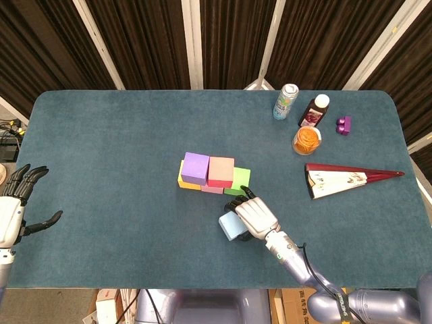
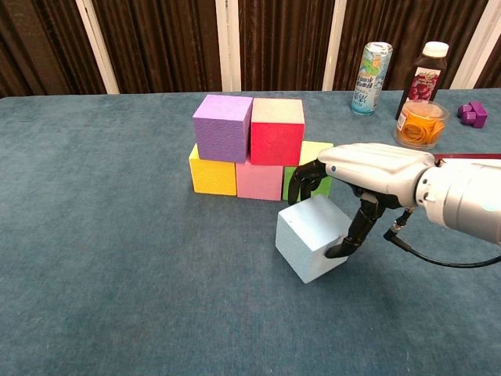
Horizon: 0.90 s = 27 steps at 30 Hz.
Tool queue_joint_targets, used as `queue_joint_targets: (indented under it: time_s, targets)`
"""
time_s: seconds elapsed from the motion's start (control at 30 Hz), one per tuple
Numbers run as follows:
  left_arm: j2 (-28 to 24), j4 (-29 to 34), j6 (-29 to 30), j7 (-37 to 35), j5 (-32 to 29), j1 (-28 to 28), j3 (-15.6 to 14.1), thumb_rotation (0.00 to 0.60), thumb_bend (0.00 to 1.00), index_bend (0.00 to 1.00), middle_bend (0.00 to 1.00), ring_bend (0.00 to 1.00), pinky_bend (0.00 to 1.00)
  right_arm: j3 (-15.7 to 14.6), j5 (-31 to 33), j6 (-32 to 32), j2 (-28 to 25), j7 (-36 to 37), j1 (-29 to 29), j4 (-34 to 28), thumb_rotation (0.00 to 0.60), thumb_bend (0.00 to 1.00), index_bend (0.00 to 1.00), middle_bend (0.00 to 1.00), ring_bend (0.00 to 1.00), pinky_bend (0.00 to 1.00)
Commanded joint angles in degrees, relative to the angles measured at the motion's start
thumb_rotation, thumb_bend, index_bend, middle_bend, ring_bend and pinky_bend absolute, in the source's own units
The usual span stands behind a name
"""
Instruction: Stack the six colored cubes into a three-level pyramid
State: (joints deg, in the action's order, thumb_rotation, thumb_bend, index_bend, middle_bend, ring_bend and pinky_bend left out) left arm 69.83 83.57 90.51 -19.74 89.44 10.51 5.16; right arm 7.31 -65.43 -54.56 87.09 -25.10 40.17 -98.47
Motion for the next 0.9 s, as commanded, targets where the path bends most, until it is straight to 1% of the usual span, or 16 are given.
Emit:
queue_joint_targets:
  time_s: [0.03,0.17,0.37,0.57,0.77,0.9]
  targets:
    - [0.01,0.04,-0.05,-0.01,-0.10,-0.01,0.07,0.600,0.27,0.14,0.12,0.00,0.00,0.01,0.03,-0.10,0.15,0.10,0.09,0.10,0.600,0.10,0.37,0.42,0.26,0.00]
    - [0.00,0.15,-0.17,-0.15,-0.21,-0.01,0.16,0.600,0.27,0.14,0.12,0.00,0.00,0.05,0.06,-0.40,0.39,0.25,0.18,0.15,0.600,0.13,0.42,0.45,0.28,0.00]
    - [-0.11,0.27,-0.52,-0.48,-0.45,0.00,0.24,0.600,0.27,0.14,0.13,0.00,0.00,-0.03,0.28,-0.88,0.48,0.50,0.13,0.08,0.600,0.13,0.47,0.46,0.28,0.00]
    - [-0.22,0.44,-0.55,-0.74,-0.53,-0.07,0.35,0.600,0.27,0.14,0.13,0.00,0.00,-0.12,0.27,-1.58,-0.58,0.71,-0.12,-1.26,0.600,0.16,0.47,0.46,0.28,0.00]
    - [-0.37,0.11,-1.21,0.11,-0.25,0.13,0.08,0.600,0.27,0.14,0.13,0.00,0.00,-0.91,1.06,-2.78,-5.71,0.97,-1.70,-6.83,0.600,0.16,0.47,0.46,0.28,0.00]
    - [-0.38,0.01,-1.04,0.79,-0.02,0.08,0.03,0.600,0.27,0.14,0.13,0.00,0.00,-1.90,1.98,-3.70,-10.46,0.98,-3.15,-10.75,0.600,0.16,0.47,0.46,0.28,0.00]
